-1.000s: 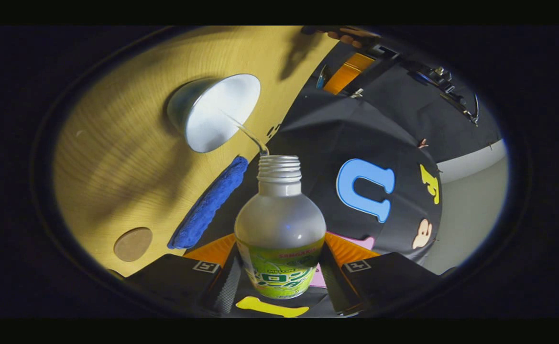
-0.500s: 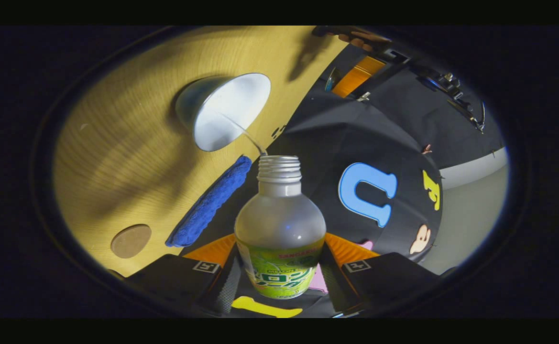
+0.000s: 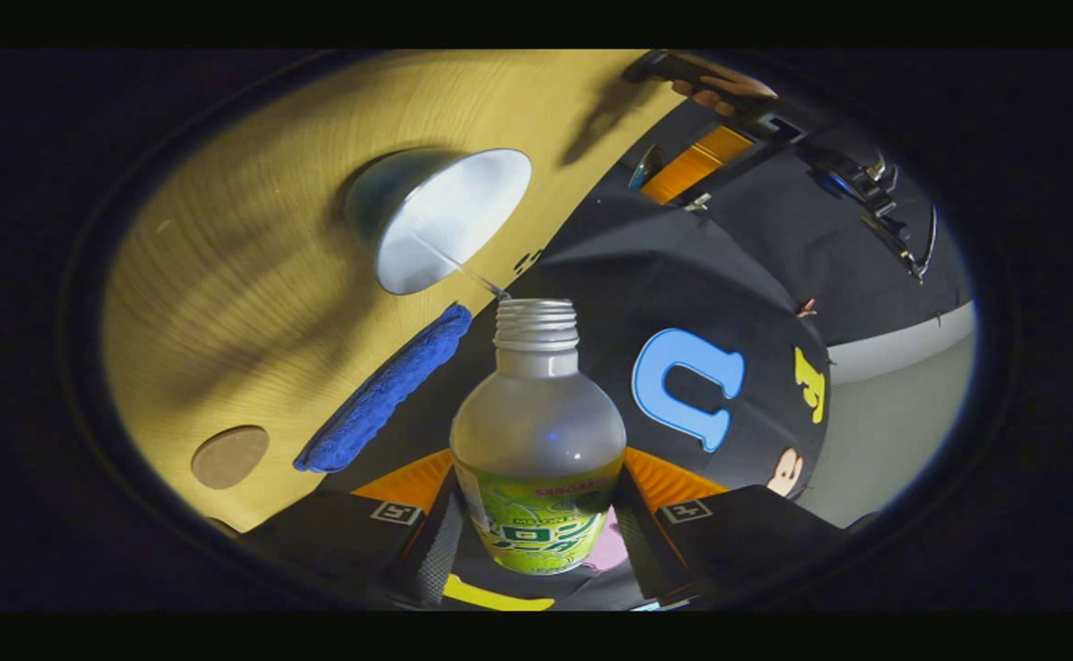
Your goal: Open the teacup lid with one hand, grasp the water bottle and pour water into the teacup with the other hand; after pouring, place the water bottle on the coaster and then close the teacup lid.
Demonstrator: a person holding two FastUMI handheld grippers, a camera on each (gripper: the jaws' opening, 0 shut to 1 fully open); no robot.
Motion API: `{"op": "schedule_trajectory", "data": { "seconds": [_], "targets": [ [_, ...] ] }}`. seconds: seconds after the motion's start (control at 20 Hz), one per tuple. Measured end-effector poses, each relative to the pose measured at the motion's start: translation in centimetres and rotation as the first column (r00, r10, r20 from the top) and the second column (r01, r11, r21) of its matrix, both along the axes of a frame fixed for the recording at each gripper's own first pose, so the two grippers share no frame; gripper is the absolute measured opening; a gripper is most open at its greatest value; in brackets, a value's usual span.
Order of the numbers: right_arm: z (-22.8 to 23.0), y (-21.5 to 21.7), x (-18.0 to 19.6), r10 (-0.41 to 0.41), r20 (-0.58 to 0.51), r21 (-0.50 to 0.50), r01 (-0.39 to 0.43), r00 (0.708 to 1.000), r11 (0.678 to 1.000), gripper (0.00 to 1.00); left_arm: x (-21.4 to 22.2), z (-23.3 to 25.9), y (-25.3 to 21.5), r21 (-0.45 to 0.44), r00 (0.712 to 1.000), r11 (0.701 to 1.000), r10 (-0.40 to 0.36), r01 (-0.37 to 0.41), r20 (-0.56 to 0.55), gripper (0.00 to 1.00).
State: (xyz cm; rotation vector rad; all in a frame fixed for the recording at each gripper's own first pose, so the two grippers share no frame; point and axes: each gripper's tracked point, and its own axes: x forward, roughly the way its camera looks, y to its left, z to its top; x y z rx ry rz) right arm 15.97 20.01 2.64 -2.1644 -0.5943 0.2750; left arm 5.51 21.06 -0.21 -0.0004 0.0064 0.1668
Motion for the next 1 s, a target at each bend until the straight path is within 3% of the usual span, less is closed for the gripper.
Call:
{"op": "schedule_trajectory", "data": {
  "seconds": [0.75, 0.8, 1.0],
  "targets": [
    [-0.23, 0.09, -0.01, 0.005, 0.017, -0.014, -0.005, 1.0, 1.0, 0.78, 0.03, 0.0, -0.04, 0.0, 1.0, 1.0, 0.0, 0.0, 0.001, 0.31],
    [-0.26, 0.23, -0.1, 0.009, 0.019, -0.018, -0.008, 1.0, 1.0, 0.82, 0.0, -0.03, -0.05, 0.0, 1.0, 1.0, 0.0, 0.0, 0.001, 0.31],
    [-0.37, 0.39, -0.1, 0.011, 0.022, -0.016, -0.011, 1.0, 1.0, 0.78, 0.02, -0.04, -0.06, 0.0, 1.0, 1.0, 0.0, 0.0, 0.001, 0.3]
  ]
}}
